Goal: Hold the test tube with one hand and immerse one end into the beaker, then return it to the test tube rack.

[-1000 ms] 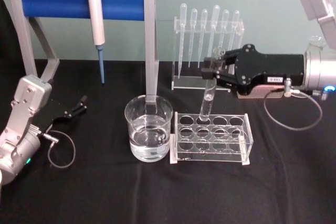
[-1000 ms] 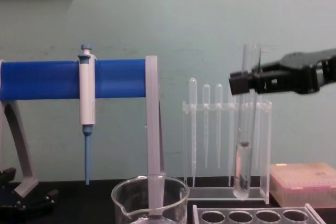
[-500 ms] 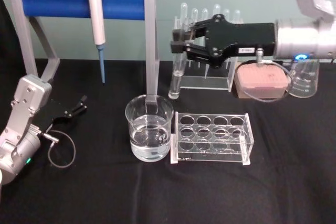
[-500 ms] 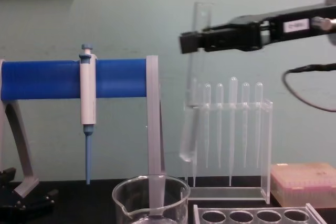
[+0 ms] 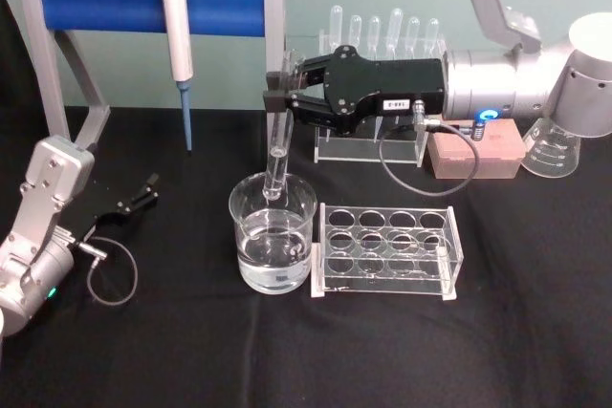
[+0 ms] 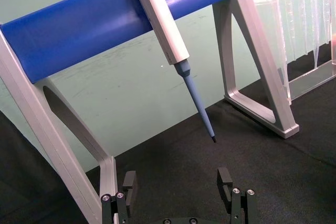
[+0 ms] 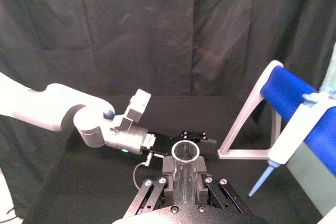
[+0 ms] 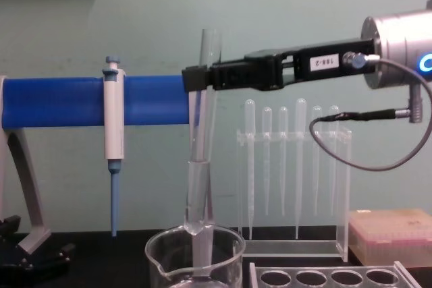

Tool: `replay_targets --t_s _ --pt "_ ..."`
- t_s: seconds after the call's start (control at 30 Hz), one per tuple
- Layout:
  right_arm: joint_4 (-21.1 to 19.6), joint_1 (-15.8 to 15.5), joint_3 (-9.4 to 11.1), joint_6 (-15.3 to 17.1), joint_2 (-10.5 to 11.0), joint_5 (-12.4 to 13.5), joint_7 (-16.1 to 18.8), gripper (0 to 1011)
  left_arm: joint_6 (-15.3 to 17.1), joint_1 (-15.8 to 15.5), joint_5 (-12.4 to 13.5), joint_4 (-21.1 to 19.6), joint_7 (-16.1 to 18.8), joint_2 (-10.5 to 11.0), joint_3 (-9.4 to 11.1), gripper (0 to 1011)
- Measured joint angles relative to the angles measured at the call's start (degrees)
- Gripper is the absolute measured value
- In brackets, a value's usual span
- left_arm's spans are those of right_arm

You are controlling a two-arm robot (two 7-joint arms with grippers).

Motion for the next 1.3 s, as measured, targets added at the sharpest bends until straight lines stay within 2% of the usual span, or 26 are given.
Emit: replay_targets --t_s 0.17,0.6,0.93,1.3 --pt "1.2 0.3 -1.3 -0.5 -0.5 -0.1 0.1 234 0.0 0.0 0.0 0.0 0.0 0.0 0.0 1000" --pt "2.2 -1.6 -4.2 -2.1 -1.0 -4.5 -3.4 234 0.0 0.0 0.0 0.0 0.0 0.0 0.0 1000" --pt "4.3 -3.9 -4.5 -3.8 -2.5 -7.0 -5.2 234 0.0 0.0 0.0 0.0 0.0 0.0 0.0 1000" --pt "5.1 -5.8 -3.4 -4.7 -3.1 -8.6 -6.0 234 0.0 0.0 0.0 0.0 0.0 0.0 0.0 1000"
